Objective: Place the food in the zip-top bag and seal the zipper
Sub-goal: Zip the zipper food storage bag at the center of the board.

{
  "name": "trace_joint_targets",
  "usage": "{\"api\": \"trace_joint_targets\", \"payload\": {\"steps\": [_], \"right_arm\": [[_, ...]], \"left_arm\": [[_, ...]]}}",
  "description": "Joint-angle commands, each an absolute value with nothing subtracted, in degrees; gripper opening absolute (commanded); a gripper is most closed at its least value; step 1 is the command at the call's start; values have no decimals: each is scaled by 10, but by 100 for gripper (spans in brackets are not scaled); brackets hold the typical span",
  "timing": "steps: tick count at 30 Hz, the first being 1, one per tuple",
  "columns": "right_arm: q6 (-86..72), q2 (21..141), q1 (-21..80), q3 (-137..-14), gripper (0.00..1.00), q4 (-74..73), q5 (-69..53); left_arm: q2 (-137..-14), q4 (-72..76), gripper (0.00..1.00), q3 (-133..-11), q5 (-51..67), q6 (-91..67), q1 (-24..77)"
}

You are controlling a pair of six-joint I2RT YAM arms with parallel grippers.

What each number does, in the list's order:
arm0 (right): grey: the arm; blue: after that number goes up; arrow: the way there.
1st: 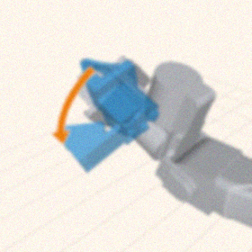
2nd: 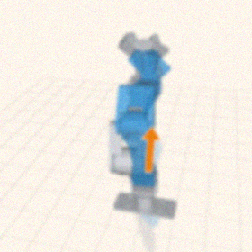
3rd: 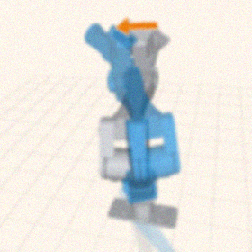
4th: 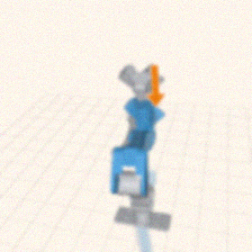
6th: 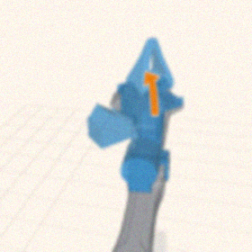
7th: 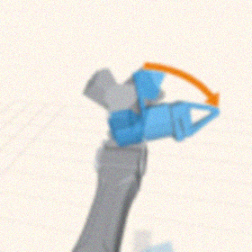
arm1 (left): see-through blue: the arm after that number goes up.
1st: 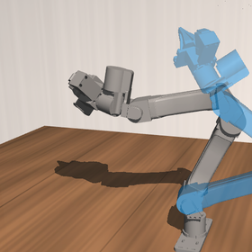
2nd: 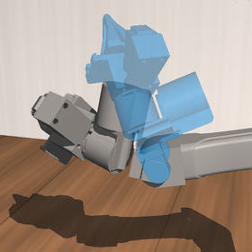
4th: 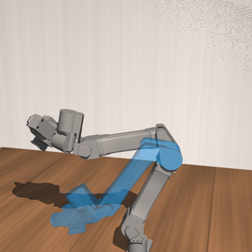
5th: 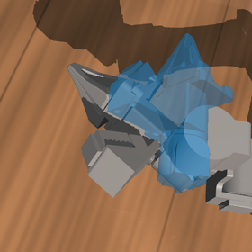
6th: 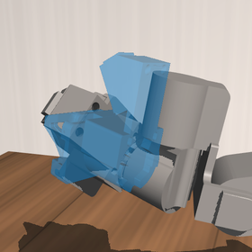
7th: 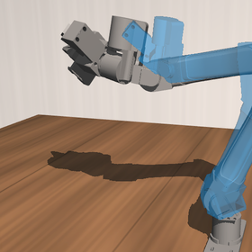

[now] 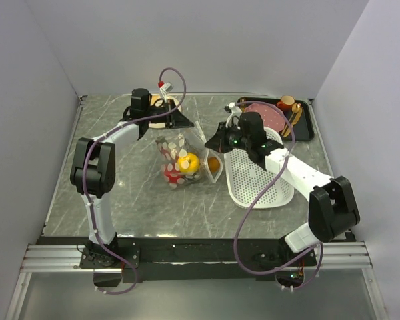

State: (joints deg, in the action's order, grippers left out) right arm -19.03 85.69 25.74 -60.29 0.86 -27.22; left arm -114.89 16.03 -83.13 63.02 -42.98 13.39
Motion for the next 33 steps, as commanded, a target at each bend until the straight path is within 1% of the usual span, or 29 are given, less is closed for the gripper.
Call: {"api": "trace_joint_targets", "payload": {"steps": [1,3,13,19,23,24,25,26,28,29,30,33], "right_arm": [[-184,802,259,-590,0,-19,-304],[-183,795,258,-591,0,-27,-304],[-171,723,258,-561,0,-61,-286],[-166,717,258,-555,0,-77,-281],[-173,717,258,-541,0,-58,-273],[-174,722,258,-543,0,-56,-272],[-174,726,258,-546,0,-57,-272],[-174,729,259,-549,0,-54,-272],[-179,735,259,-552,0,-41,-272],[-178,737,259,-555,0,-39,-272],[-178,743,258,-559,0,-37,-272],[-173,755,259,-580,0,-45,-275]], "left_arm": [[-1117,167,1,-844,559,-411,107],[-1117,150,1,-847,536,-402,104],[-1114,142,1,-838,506,-404,84],[-1101,170,1,-823,503,-422,74],[-1088,207,1,-813,558,-440,74],[-1085,214,4,-809,566,-446,74],[-1085,226,11,-803,583,-450,74],[-1092,244,23,-804,599,-458,75],[-1099,257,29,-798,628,-471,76],[-1102,277,47,-794,635,-474,80],[-1104,290,53,-788,651,-487,82],[-1116,349,65,-777,678,-522,92]]}}
